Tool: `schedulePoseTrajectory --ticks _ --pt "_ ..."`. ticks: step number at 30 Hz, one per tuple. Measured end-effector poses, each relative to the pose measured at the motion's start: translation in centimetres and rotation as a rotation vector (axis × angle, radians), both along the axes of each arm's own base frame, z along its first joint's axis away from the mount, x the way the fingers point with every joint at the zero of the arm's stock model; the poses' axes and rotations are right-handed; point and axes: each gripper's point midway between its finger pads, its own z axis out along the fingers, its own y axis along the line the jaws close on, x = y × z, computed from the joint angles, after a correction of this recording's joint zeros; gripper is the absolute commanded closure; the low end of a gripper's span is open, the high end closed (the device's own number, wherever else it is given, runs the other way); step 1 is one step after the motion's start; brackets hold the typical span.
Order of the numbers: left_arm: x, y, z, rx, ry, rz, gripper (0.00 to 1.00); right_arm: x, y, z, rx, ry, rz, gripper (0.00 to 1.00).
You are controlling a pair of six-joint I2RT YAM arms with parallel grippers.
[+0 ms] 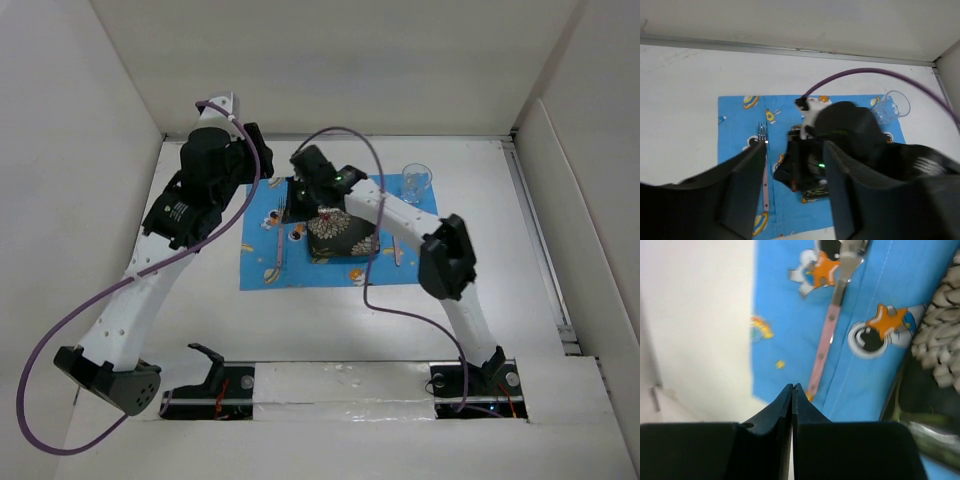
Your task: Set the dinner table for one person
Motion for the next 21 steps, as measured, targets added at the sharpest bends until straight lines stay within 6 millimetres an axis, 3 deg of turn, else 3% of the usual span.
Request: schedulePoseTrajectory --ticks 2,3,4,6,7,9,10,12,15,17,19,21 --pt "0.6 0.0 1.2 0.001 -0.021 0.011 0.46 -0.5 -1.4 5.1 0.071 -0.080 0.030 1.00" --pt "0.9 -0.1 2.1 -0.003 -0.036 0.014 0.43 -0.5 -1.3 6.5 0.103 -0.119 0.058 1.00" --pt "1.2 -0.2 3.0 -0.011 -0.056 0.016 0.41 -1.1 -3.7 12.0 0.163 -0.197 0.046 1.00" --pt "1.6 -0.4 4.6 -0.023 -0.084 0.016 0.40 -1.6 -7.5 19.5 0.269 -0.385 0.034 0.91" --pt "1.7 -0.4 5.4 -0.032 -0.100 0.016 0.40 -2.1 -10.2 23.3 0.311 -0.480 0.008 0.77" --pt "1.7 -0.4 6.9 -0.048 -0.131 0.017 0.39 -3.3 -16.2 30.4 0.381 -0.691 -0.090 0.66" --pt "1.6 -0.2 7.5 -0.056 -0.144 0.026 0.38 -4.2 -20.1 33.5 0.393 -0.796 -0.178 0.52" --pt "1.2 0.4 8.6 -0.077 -0.170 0.053 0.30 -6.2 -27.6 38.3 0.399 -0.968 -0.384 0.43" --pt "-0.3 2.1 9.3 -0.116 -0.217 0.108 0.22 -9.3 -36.8 41.7 0.348 -1.125 -0.671 0.37" --pt "-2.0 3.6 9.1 -0.142 -0.245 0.143 0.22 -10.0 -40.9 42.0 0.283 -1.168 -0.817 0.35" --pt "-3.5 4.8 9.1 -0.163 -0.267 0.172 0.21 -9.1 -42.7 40.1 0.218 -1.143 -0.890 0.34" --pt "-3.9 5.3 9.3 -0.183 -0.276 0.189 0.19 -7.1 -42.5 36.3 0.152 -1.055 -0.887 0.33"
